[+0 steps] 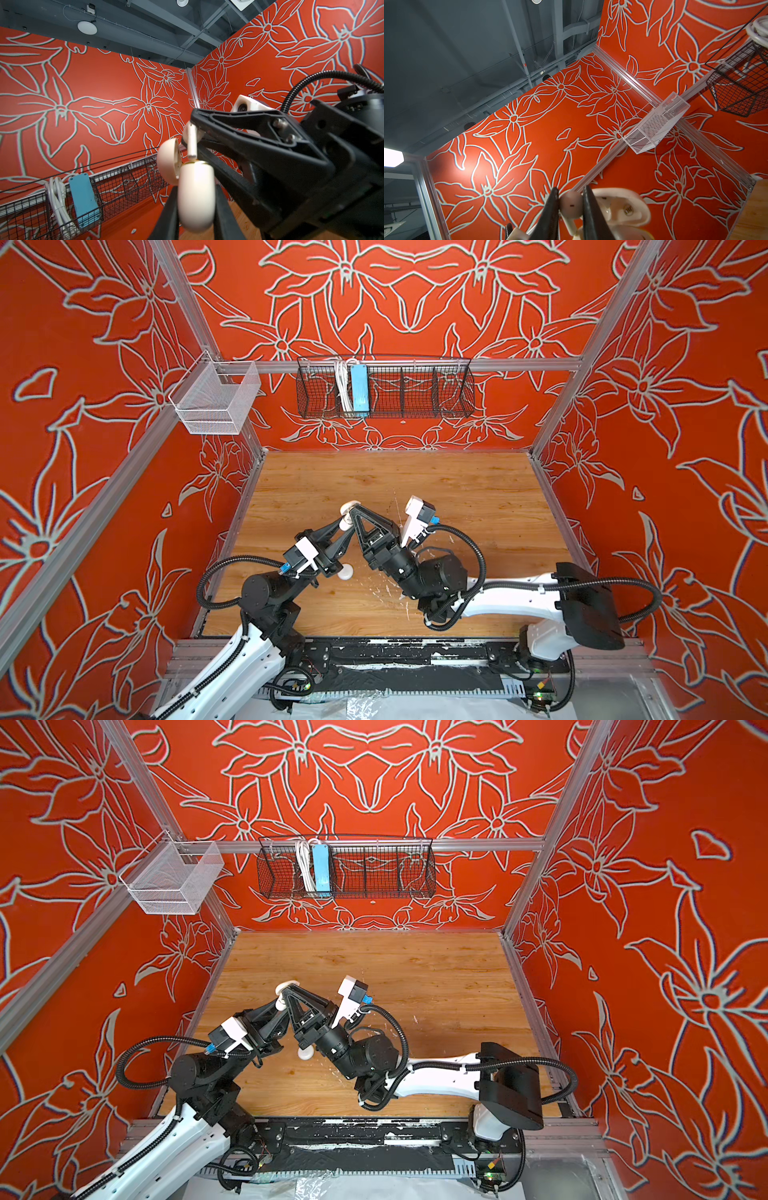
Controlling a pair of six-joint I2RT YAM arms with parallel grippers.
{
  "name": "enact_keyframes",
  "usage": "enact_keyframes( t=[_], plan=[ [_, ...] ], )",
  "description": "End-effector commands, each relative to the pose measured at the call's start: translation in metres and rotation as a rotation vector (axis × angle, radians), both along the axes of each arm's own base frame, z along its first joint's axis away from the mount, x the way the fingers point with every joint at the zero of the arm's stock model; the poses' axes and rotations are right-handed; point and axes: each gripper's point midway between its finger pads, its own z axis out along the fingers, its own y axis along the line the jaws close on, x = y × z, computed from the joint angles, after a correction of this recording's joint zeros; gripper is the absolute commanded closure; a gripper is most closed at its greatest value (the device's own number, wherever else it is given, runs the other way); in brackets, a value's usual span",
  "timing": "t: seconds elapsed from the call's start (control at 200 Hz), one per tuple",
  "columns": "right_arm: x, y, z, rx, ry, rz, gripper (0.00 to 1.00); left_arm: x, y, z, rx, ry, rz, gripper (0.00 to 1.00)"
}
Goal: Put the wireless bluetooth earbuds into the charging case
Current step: 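Lower the earbud stem-first into the case slot with the right gripper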
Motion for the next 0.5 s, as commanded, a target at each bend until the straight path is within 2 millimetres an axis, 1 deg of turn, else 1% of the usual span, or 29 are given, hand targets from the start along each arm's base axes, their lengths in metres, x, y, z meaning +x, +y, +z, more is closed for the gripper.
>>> enact_keyframes(
  t=[0.0,0.25,0.39,0.495],
  plan=[
    [0.007,0.029,-0.039,-0.147,0.058,0.004,1.0,-0.024,-0.007,0.012,0.019,-0.109,-0.064,1.0],
    [0.014,0.02,-0.052,-0.189,0.087,-0.055,1.0,-0.029,-0.002,0.014,0.002,-0.119,-0.057,1.0],
    [0.014,0.022,-0.055,-0.204,0.093,-0.051,1.0,-0.032,-0.001,0.017,0.0,-0.128,-0.064,1.0],
    [0.011,0.025,-0.055,-0.211,0.086,-0.031,1.0,-0.033,-0.001,0.019,0.0,-0.134,-0.065,1.0]
  ],
)
